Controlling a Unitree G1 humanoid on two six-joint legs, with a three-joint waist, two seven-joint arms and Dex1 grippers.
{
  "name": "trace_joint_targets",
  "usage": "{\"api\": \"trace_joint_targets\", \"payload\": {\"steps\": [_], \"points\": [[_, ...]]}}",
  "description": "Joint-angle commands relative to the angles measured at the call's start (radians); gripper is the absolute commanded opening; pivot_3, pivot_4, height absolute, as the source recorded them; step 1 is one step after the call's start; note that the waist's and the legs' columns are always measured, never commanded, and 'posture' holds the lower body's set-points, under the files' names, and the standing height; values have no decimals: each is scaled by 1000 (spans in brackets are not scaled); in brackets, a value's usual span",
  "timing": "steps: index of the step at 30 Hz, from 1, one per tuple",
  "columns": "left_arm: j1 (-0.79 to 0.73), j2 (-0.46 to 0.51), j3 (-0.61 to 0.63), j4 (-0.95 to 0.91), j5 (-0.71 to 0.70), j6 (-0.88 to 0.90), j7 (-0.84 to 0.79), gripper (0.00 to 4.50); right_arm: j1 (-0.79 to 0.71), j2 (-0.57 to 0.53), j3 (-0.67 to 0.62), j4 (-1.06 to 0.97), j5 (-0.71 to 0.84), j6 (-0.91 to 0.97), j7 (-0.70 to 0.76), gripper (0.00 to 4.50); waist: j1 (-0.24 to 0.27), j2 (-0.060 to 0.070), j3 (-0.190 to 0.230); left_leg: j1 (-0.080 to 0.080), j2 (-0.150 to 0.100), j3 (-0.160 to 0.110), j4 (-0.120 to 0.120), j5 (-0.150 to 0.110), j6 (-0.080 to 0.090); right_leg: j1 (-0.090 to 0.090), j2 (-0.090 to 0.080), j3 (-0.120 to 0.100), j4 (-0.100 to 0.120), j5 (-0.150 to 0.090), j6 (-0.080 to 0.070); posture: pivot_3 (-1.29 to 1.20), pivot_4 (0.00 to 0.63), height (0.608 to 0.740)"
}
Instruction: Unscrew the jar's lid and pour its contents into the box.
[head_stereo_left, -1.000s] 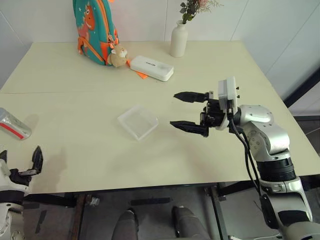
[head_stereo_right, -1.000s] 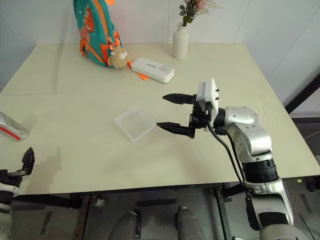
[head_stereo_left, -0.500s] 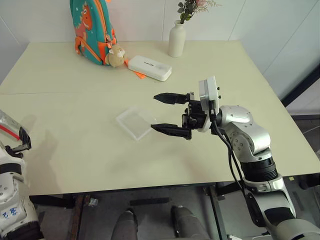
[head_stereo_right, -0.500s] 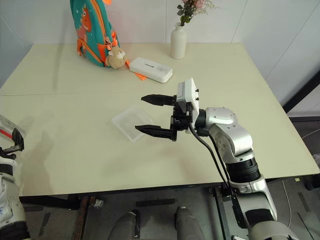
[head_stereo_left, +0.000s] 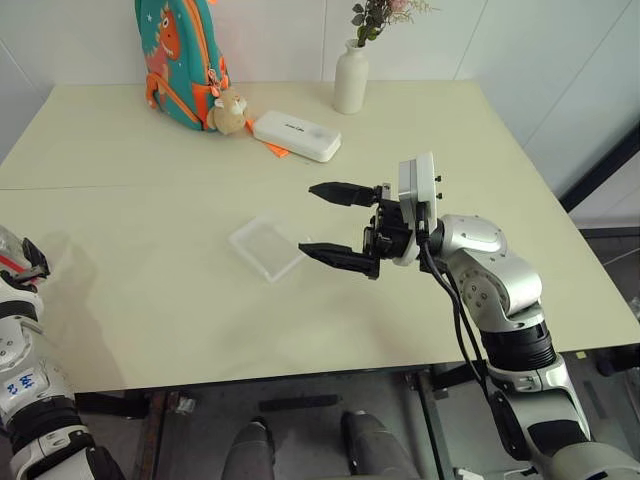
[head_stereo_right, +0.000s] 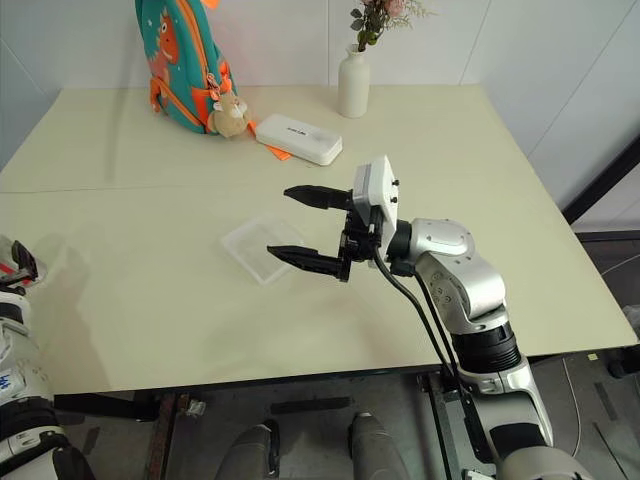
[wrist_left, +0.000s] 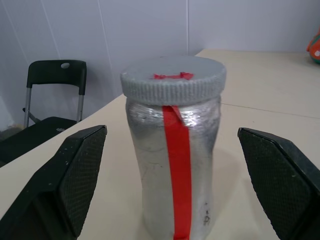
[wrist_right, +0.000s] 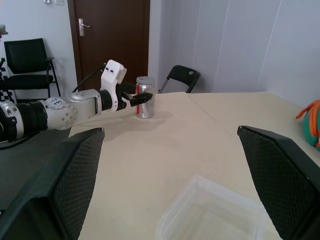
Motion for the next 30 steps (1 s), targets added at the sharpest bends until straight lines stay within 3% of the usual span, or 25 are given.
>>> {"api": "trace_joint_targets", "payload": {"steps": [1, 13, 16, 22, 27, 30], "points": [[-42, 55, -2, 74, -10, -53, -12, 4477, 6, -9, -32, -38, 8, -11, -11, 4500, 0, 0, 0, 0, 0, 0, 0, 0, 0, 0, 0, 0, 0, 0, 0, 0, 150, 740], [-179, 148, -78, 349, 4, -143, -40, 4477, 34, -6, -40, -38, 1, -35, -24, 4500, -1, 0, 0, 0, 0, 0, 0, 0, 0, 0, 0, 0, 0, 0, 0, 0, 150, 740], [-199, 164, -90, 392, 4, -156, -43, 3871, 38, -4, -40, -40, -2, -40, -33, 4500, 0, 0, 0, 0, 0, 0, -1, 0, 0, 0, 0, 0, 0, 0, 0, 0, 150, 740], [-211, 189, -116, 435, 0, -175, -62, 1979, 51, 0, -45, -56, 4, -39, -58, 4500, 1, 0, 0, 0, 0, 0, -1, 0, 0, 0, 0, 0, 0, 0, 0, 0, 150, 740], [-194, 179, -100, 383, -46, -182, -114, 1967, 62, 7, -45, -73, 19, -18, -76, 4500, 1, 0, 0, 0, 0, 0, -1, 0, 0, -1, 0, 0, 0, 0, 0, 0, 150, 740], [-161, 141, -105, 214, -117, -138, -219, 1967, 68, 7, -43, -86, 23, -3, -86, 4500, 4, 0, 0, -1, 0, 0, -1, 0, 0, -1, 0, 0, 0, 0, 0, 0, 150, 740]]}}
